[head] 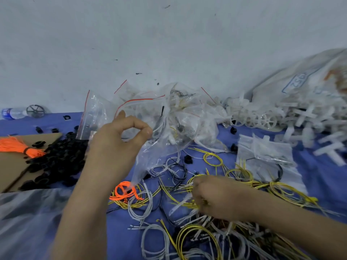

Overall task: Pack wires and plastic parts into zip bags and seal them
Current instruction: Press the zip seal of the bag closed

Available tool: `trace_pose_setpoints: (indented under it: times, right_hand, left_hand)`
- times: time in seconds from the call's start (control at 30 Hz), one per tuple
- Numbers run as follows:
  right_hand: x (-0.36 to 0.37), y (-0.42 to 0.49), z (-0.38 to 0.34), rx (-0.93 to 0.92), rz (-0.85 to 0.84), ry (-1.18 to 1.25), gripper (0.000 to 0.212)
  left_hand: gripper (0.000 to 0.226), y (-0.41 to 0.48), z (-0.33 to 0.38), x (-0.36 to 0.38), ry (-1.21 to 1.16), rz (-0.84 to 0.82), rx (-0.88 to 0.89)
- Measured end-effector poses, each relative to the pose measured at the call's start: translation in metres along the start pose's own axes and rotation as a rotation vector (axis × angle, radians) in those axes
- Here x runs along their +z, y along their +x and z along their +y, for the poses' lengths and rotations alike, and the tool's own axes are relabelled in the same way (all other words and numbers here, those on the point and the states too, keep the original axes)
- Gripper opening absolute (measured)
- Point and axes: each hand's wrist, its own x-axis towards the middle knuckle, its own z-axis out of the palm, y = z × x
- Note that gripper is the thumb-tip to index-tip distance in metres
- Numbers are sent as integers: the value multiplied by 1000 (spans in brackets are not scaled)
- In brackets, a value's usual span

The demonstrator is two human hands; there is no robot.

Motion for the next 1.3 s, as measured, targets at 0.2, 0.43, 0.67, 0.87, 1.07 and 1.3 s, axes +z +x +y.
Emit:
trace_pose_setpoints:
  times: [0.2, 0.43, 0.67, 0.87, 1.07, 1.3]
  right_hand:
    - [-61, -6, 40, 213, 432, 232, 21]
    - [-98, -22, 54, 81, 939, 858, 35]
    - [-131, -23, 23, -331, 1127, 1544, 17]
    - [-124, 9, 5, -337, 935, 2028, 21]
    - [-87, 21, 9, -42, 466, 853, 11]
    - [-86, 27, -13, 217, -106, -162, 21]
  left_hand:
    - [18, -3, 2, -3, 106, -67, 16]
    - [21, -7, 5, 2, 86, -230, 120]
    - [14, -8, 5, 16, 102, -373, 167]
    - [12, -11, 17, 20, 115, -413, 174]
    - [14, -14, 23, 16, 96, -288, 268]
    - [16, -26, 34, 31, 96, -501, 400]
